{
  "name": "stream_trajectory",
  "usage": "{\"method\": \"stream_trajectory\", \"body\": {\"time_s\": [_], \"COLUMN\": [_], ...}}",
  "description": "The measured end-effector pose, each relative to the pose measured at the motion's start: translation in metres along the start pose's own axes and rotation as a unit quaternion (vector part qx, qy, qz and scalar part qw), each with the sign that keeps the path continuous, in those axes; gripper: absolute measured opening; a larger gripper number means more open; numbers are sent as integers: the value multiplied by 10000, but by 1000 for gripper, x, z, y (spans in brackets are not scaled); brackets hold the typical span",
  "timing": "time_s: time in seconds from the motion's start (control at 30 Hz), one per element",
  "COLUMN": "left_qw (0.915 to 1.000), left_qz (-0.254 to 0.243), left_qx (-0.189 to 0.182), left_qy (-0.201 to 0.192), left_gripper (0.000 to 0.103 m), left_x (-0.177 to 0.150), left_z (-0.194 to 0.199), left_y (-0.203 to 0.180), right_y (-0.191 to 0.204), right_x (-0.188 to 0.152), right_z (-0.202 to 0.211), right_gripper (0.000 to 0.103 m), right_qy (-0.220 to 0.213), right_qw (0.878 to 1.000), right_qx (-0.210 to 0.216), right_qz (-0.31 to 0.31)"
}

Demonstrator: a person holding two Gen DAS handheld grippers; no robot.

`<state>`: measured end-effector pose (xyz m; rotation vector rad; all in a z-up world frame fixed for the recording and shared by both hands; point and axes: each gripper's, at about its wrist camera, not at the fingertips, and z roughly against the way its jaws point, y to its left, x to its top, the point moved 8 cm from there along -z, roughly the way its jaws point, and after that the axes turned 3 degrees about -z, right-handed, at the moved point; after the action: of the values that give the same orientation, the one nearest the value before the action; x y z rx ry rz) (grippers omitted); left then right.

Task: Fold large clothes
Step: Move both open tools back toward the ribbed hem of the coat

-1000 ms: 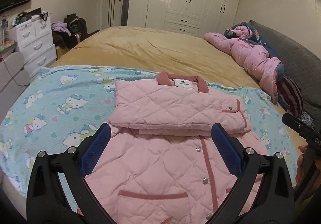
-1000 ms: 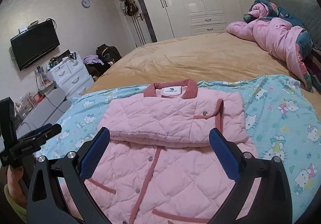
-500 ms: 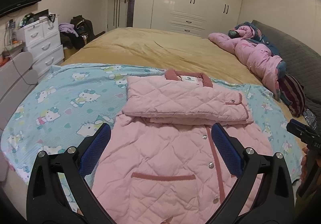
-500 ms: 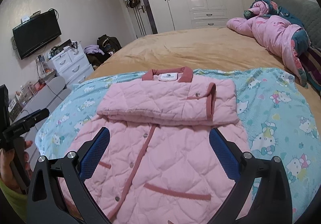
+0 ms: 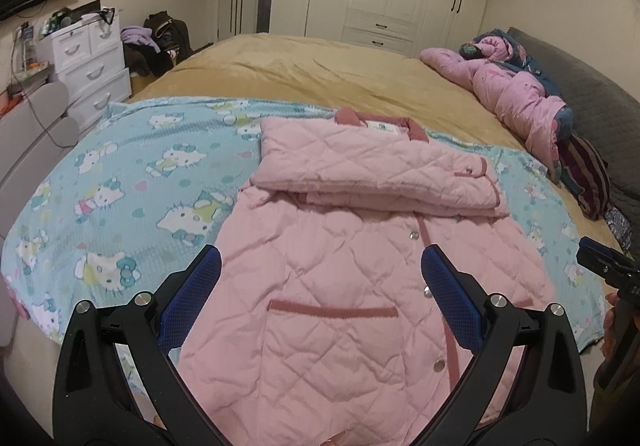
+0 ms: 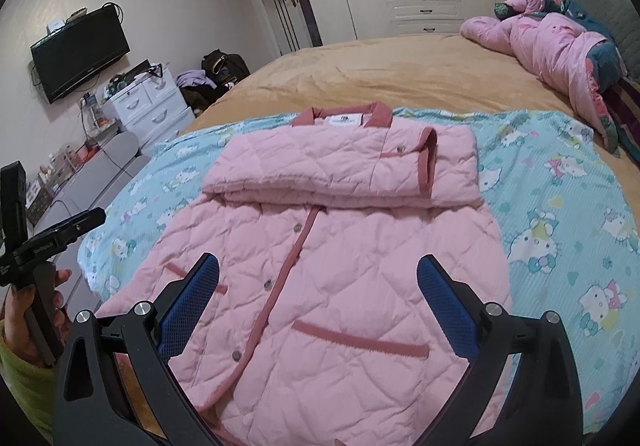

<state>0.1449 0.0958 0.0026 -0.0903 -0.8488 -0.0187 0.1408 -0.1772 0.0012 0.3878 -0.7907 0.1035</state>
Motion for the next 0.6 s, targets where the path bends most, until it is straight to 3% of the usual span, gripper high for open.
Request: {"method": "stream_trajectory", "body": {"time_s": [0.6], "left_qw": [9982], "left_qz": [114], "left_qx": [295], "left_qy": [518], "left_gripper": [94], "left_x": [-63], "left_z": [-9], "left_y": [30], "right_y": [-29], "right_x": [-49], "right_z": [-7], "right_gripper": [99], "right_qy": [486], "right_qw": [9985], "right_qx": [-66], "right_qz": [-235]}}
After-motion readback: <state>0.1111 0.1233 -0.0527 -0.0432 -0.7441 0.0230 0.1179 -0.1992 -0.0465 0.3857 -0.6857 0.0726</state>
